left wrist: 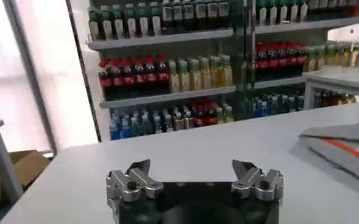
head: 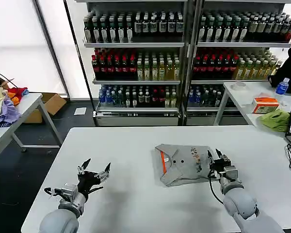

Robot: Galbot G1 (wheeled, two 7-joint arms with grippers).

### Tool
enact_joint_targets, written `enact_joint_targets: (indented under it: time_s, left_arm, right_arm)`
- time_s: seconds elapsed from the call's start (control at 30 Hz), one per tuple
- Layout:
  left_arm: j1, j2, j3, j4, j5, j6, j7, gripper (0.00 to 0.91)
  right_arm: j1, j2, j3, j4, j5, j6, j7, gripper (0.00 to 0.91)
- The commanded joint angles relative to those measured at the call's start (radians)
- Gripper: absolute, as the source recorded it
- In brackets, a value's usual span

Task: Fold and organize the clothes.

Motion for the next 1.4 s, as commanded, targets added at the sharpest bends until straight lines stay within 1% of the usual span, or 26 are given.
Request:
enact_joint_targets:
  time_s: [0.03, 0.07, 0.13, 0.2, 0.27, 0.3, 0.33, 0.37, 0.47, 0.5, 0.53, 0.6, 0.73, 0.77, 0.87, 1.1, 1.23, 1.33, 1.37, 1.4]
  left_arm:
    - [0.041, -0.053, 0.035, -0.019, 0.05, 0.001, 0.001, 0.907]
    - [0.043, -0.055, 0.038, -0.018, 0.051, 0.001, 0.001, 0.907]
    - [0.048, -0.056, 0.041, -0.016, 0.058, 0.0, 0.001, 0.907]
    - [0.052, -0.057, 0.041, -0.015, 0.06, -0.002, 0.001, 0.907]
    - [0.054, -0.059, 0.04, -0.011, 0.06, -0.004, 0.002, 0.907]
    - [0.054, -0.06, 0.041, -0.007, 0.06, -0.005, 0.002, 0.907]
    - [0.054, -0.062, 0.042, -0.004, 0.062, -0.008, 0.002, 0.907]
    - [0.054, -0.063, 0.043, 0.0, 0.064, -0.009, 0.003, 0.907]
    - [0.054, -0.066, 0.046, 0.012, 0.067, -0.014, 0.004, 0.907]
    - [0.053, -0.066, 0.046, 0.016, 0.068, -0.015, 0.004, 0.907]
    - [0.052, -0.066, 0.046, 0.019, 0.068, -0.015, 0.004, 0.907]
    - [0.049, -0.063, 0.046, 0.024, 0.068, -0.015, 0.004, 0.907]
    - [0.048, -0.057, 0.045, 0.026, 0.066, -0.014, 0.006, 0.907]
    - [0.048, -0.053, 0.045, 0.027, 0.066, -0.015, 0.006, 0.907]
    - [0.047, -0.049, 0.046, 0.027, 0.065, -0.015, 0.007, 0.907]
    - [0.049, -0.042, 0.044, 0.019, 0.057, -0.014, 0.009, 0.907]
    - [0.049, -0.039, 0.044, 0.021, 0.057, -0.013, 0.01, 0.907]
    - [0.044, -0.042, 0.039, 0.015, 0.048, -0.014, 0.008, 0.907]
    - [0.042, -0.044, 0.037, 0.012, 0.041, -0.017, 0.006, 0.907]
    - [0.041, -0.046, 0.035, 0.01, 0.033, -0.026, 0.002, 0.907]
  right_arm:
    - [-0.164, 0.025, -0.039, 0.231, -0.157, -0.004, -0.041, 0.907]
    - [-0.163, 0.021, -0.058, 0.232, -0.149, -0.01, -0.039, 0.907]
    - [-0.15, -0.017, -0.111, 0.251, -0.07, -0.075, -0.027, 0.907]
    - [-0.128, -0.054, -0.142, 0.255, 0.006, -0.115, -0.014, 0.907]
    - [-0.098, -0.082, -0.163, 0.24, 0.068, -0.139, -0.002, 0.907]
    - [-0.084, -0.092, -0.171, 0.228, 0.121, -0.156, 0.006, 0.907]
    - [-0.075, -0.094, -0.176, 0.219, 0.141, -0.162, 0.009, 0.907]
    - [-0.055, -0.098, -0.18, 0.196, 0.182, -0.172, 0.019, 0.907]
    - [-0.024, -0.079, -0.185, 0.161, 0.26, -0.194, 0.047, 0.907]
    - [-0.021, -0.069, -0.18, 0.155, 0.302, -0.204, 0.057, 0.907]
    - [-0.022, -0.067, -0.179, 0.154, 0.311, -0.206, 0.059, 0.907]
    - [-0.033, -0.053, -0.17, 0.144, 0.359, -0.207, 0.074, 0.907]
    - [-0.052, -0.033, -0.153, 0.146, 0.392, -0.202, 0.086, 0.907]
    - [-0.059, -0.024, -0.148, 0.152, 0.411, -0.205, 0.096, 0.907]
    - [-0.066, -0.011, -0.145, 0.155, 0.416, -0.208, 0.118, 0.907]
    - [-0.089, 0.003, -0.145, 0.187, 0.424, -0.226, 0.196, 0.907]
    - [-0.099, -0.008, -0.132, 0.219, 0.421, -0.223, 0.206, 0.907]
    - [-0.098, -0.022, -0.095, 0.255, 0.363, -0.197, 0.195, 0.907]
    - [-0.101, -0.029, -0.079, 0.274, 0.322, -0.186, 0.187, 0.907]
    - [-0.109, -0.035, -0.06, 0.292, 0.271, -0.161, 0.165, 0.907]
